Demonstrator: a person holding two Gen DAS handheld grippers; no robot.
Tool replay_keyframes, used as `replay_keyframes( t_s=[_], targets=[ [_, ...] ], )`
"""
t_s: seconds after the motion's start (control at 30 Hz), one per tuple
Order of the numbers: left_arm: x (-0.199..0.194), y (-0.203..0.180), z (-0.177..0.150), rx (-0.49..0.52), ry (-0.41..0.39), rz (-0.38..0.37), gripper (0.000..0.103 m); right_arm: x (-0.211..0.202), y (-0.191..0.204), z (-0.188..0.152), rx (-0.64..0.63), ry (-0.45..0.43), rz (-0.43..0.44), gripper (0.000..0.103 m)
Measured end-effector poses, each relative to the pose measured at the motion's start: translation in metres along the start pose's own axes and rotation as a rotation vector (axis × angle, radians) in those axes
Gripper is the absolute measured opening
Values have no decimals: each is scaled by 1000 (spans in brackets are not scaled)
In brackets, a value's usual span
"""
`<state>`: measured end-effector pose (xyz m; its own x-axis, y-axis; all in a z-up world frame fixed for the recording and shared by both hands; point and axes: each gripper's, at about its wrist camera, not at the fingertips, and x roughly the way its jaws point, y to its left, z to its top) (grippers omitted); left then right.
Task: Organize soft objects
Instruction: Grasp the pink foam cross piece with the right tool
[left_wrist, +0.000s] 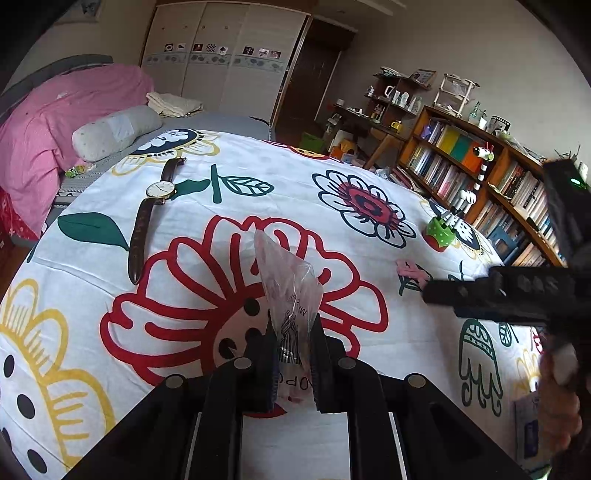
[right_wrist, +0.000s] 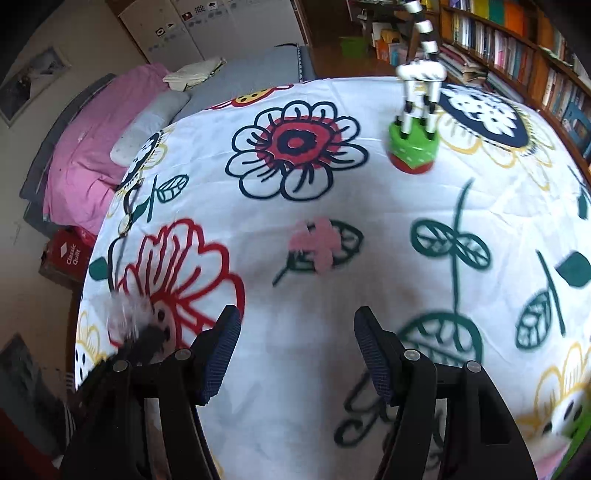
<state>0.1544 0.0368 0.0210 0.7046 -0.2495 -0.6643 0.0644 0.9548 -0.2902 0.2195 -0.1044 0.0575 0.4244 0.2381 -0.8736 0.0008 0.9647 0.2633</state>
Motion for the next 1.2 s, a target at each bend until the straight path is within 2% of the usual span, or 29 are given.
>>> replay_keyframes(
  t_s=[0.4, 0.67, 0.97, 1.2],
  targets=[
    [3, 4, -1, -16, 9, -1, 14, 30, 6, 33, -38, -33, -65, 64],
    [5, 4, -2, -15, 15, -2, 14, 39, 7, 37, -117, -50, -146, 40],
    [3, 1, -3, -2, 10, -5, 14, 28, 0, 26, -88, -35, -109, 39],
    [-1, -4, -4, 16, -2, -10, 14, 2, -3, 3, -75, -48, -87, 39]
  ],
)
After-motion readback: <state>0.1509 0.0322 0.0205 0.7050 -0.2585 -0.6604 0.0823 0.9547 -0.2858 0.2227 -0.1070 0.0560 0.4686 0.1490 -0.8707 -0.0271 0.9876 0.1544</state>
